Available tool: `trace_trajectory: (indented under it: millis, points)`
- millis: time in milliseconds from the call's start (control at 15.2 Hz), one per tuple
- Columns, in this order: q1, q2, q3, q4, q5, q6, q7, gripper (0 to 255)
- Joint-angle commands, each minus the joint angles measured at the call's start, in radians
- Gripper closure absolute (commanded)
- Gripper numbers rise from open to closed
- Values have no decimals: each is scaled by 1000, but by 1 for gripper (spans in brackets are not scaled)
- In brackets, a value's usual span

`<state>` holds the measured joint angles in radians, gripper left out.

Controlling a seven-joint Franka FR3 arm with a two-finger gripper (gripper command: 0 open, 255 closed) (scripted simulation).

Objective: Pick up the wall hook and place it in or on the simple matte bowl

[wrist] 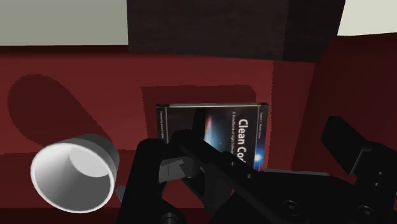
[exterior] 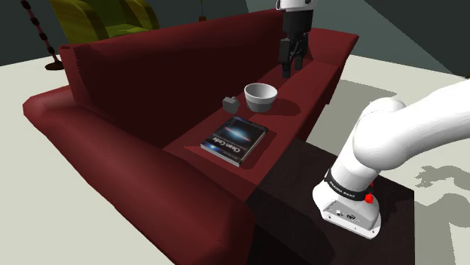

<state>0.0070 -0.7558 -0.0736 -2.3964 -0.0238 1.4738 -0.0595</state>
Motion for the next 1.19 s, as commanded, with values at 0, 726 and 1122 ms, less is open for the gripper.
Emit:
trace_trajectory:
  millis: [0, 726, 1122]
  points:
    - [0, 0, 0, 0, 0, 0, 0, 0]
    - [-10, 351, -69, 47, -49, 335, -79, 0]
    - [-15, 570, -100, 143, -47, 477, -123, 0]
